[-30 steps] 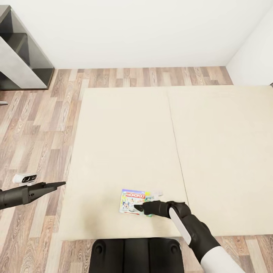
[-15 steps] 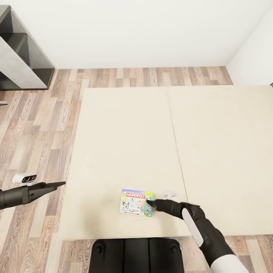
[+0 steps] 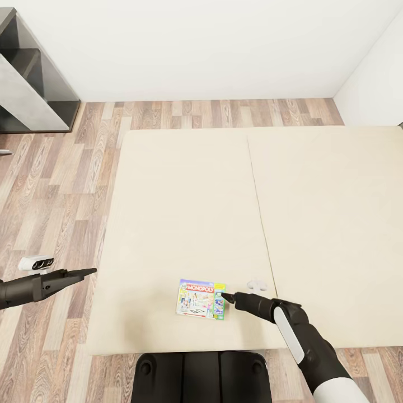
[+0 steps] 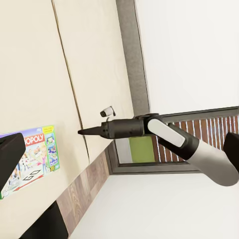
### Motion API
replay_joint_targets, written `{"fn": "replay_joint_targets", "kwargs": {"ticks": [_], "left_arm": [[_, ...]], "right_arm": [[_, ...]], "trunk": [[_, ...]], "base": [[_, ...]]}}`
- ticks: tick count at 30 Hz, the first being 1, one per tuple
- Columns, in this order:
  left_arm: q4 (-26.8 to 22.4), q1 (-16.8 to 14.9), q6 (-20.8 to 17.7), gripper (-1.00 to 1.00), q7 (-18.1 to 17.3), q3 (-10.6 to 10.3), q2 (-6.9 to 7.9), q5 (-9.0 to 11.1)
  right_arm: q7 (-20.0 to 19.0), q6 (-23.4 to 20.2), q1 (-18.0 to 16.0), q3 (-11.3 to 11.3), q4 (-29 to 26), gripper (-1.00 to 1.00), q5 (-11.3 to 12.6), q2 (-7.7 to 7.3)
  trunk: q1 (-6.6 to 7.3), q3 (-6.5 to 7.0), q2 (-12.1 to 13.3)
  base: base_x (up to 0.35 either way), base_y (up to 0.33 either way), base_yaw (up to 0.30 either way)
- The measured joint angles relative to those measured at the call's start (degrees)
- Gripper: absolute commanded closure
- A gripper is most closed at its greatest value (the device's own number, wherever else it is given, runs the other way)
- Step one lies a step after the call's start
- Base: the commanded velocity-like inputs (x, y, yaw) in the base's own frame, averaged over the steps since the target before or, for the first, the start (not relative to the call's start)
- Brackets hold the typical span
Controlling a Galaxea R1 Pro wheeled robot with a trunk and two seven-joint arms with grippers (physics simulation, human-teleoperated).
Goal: Put all the toys in the child's room - the three board games (two on the bed and one on the table), the two jigsaw puzzles on the table, and the tennis ball on the table - inside the toy box on the table in the child's room.
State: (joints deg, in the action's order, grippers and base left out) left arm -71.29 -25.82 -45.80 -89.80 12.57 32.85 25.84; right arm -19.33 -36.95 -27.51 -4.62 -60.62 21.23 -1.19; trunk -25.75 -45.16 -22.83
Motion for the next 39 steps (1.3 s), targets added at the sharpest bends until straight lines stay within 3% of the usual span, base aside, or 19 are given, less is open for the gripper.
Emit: {"fn": "replay_joint_targets", "kwargs": {"ticks": [6,20,39], "left_arm": [[0.0,0.0,0.0,-1.00,0.0,0.0,0.00,0.0],[0.0,0.0,0.0,-1.00,0.0,-0.1,0.00,-0.1],[0.1,0.0,0.0,-1.00,0.0,-0.1,0.00,-0.1]], "right_arm": [[0.6,0.0,-0.4,0.1,1.8,-1.00,-0.3,0.24],[3.4,0.7,-7.4,-0.4,13.8,-1.00,-0.7,1.39],[3.7,0.6,-10.0,-0.5,15.7,-1.00,-0.8,3.73]], "trunk": [[0.00,0.00,0.0],[0.00,0.00,0.0],[0.00,0.00,0.0]], "base": [[0.000,0.000,0.000],[0.000,0.000,0.000],[0.000,0.000,0.000]]}}
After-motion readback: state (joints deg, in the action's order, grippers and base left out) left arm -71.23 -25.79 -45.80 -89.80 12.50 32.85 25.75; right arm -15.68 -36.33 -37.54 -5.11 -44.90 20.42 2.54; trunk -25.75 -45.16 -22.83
